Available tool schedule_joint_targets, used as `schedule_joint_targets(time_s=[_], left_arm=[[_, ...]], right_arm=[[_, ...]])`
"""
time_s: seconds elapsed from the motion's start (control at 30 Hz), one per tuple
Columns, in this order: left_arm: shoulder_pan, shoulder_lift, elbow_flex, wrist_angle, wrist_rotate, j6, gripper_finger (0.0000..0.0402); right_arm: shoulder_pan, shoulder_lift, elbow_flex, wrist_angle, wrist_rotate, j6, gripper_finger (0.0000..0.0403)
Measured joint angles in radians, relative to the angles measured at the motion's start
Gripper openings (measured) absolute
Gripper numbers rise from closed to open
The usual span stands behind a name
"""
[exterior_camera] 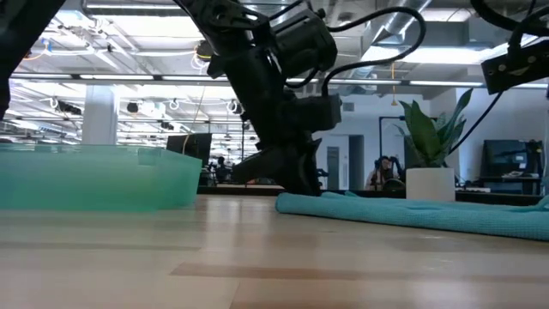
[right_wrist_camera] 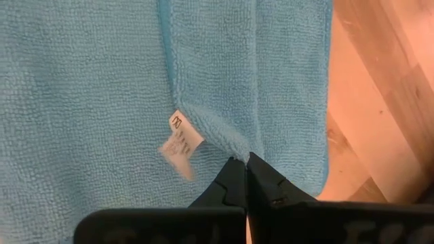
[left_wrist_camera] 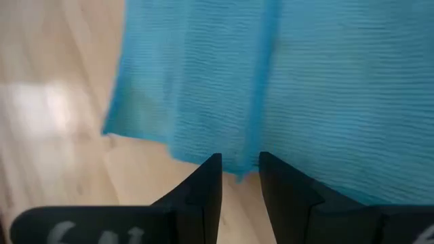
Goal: Roll microfiber towels into tight, uniform cylinder then place into a basket
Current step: Fold the blue towel
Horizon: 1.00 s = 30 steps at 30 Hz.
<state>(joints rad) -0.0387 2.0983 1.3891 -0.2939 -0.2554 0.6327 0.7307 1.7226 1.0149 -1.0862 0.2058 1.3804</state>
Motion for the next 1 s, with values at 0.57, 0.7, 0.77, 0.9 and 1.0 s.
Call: schedule_joint_targets(time_s=[0.57,0.7,0.77,0.9,1.0], left_arm=[[0.006,-0.001,0.0,0.024,0.006,0.008,0.0038],[0.005,-0.001,0.0,0.024,0.012,-0.013,0.0005],[0.004,-0.001,0.0,0.024,0.012,-0.029,0.0006],[-0.009,-0.001,0.0,0.024,-0.027,-0.08,0.0002],[-0.026,-0.011,0.001,0.023,-0.064,-0.101,0.0001]], right_arm=[[0.0,0.0,0.0,0.007,-0.001,-0.001,0.0011],[0.003,0.0,0.0,0.006,-0.001,-0.004,0.0011],[0.003,0.0,0.0,0.006,-0.001,-0.004,0.0011],[0.009,0.0,0.0,0.006,-0.001,-0.036,0.0011],[0.016,0.0,0.0,0.001,0.001,-0.04,0.0011]])
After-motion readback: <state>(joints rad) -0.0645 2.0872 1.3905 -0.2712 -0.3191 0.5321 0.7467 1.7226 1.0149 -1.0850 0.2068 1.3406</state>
